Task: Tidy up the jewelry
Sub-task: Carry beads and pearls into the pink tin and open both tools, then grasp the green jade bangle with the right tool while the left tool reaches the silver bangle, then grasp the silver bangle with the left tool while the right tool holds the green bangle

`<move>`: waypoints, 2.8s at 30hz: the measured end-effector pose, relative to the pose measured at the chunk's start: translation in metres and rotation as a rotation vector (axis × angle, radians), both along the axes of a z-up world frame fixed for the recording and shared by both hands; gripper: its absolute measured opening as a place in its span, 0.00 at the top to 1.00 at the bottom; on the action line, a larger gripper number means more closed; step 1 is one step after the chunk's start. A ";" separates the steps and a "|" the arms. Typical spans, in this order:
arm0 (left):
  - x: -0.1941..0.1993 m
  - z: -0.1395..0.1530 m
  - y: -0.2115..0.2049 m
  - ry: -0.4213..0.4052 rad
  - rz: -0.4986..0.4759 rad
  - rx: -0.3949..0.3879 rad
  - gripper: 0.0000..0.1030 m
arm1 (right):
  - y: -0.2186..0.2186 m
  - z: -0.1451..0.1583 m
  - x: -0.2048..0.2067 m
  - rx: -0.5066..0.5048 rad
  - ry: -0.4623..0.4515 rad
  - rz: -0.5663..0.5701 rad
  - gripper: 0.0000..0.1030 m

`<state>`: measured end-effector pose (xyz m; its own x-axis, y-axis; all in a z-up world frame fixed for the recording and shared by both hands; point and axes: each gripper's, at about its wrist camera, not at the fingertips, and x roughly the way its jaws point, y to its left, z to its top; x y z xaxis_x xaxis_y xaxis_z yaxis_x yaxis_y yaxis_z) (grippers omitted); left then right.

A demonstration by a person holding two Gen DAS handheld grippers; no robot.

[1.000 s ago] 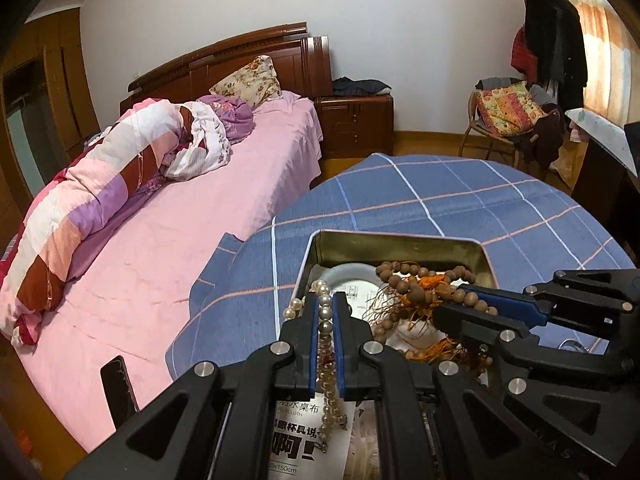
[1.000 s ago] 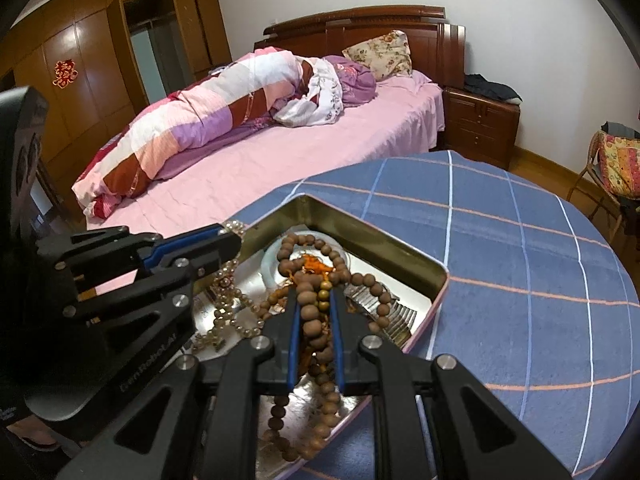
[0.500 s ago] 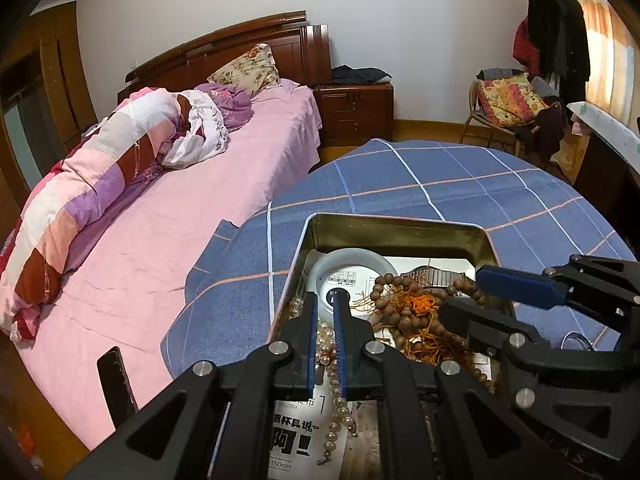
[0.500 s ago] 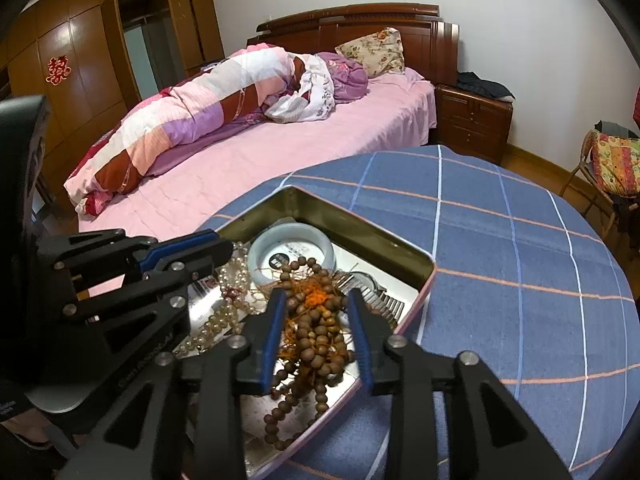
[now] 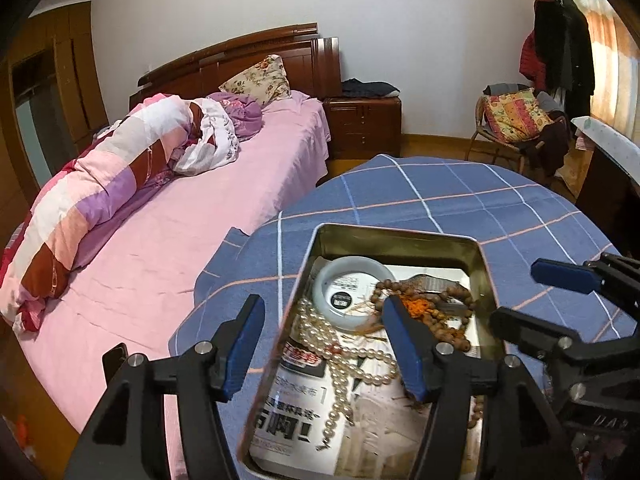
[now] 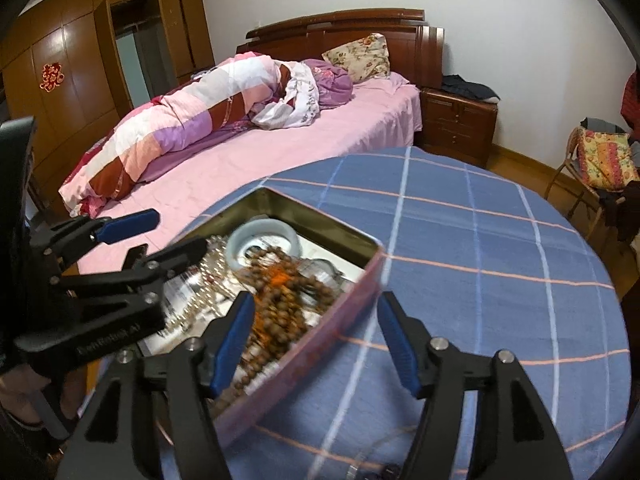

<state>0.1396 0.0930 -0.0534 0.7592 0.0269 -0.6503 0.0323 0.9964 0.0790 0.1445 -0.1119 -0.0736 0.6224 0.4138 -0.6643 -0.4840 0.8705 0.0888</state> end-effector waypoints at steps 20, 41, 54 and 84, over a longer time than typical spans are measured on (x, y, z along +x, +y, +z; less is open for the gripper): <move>-0.068 0.005 -0.069 -0.016 -0.094 0.077 0.40 | -0.116 -0.018 -0.057 -0.028 0.043 -0.192 0.27; -0.102 -0.012 -0.109 0.015 -0.180 0.101 0.40 | -0.128 -0.055 -0.097 -0.020 0.116 -0.118 0.88; -0.074 -0.021 -0.153 0.060 -0.298 0.071 0.40 | -0.147 -0.040 -0.090 0.038 0.060 -0.194 0.90; -0.060 -0.017 -0.166 0.063 -0.292 0.065 0.97 | -0.148 -0.020 -0.098 0.048 -0.022 -0.202 0.89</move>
<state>0.0797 -0.0727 -0.0702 0.6990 -0.1434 -0.7006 0.3238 0.9370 0.1313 0.0466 -0.2602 -0.0931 0.7104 0.3100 -0.6318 -0.3021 0.9452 0.1241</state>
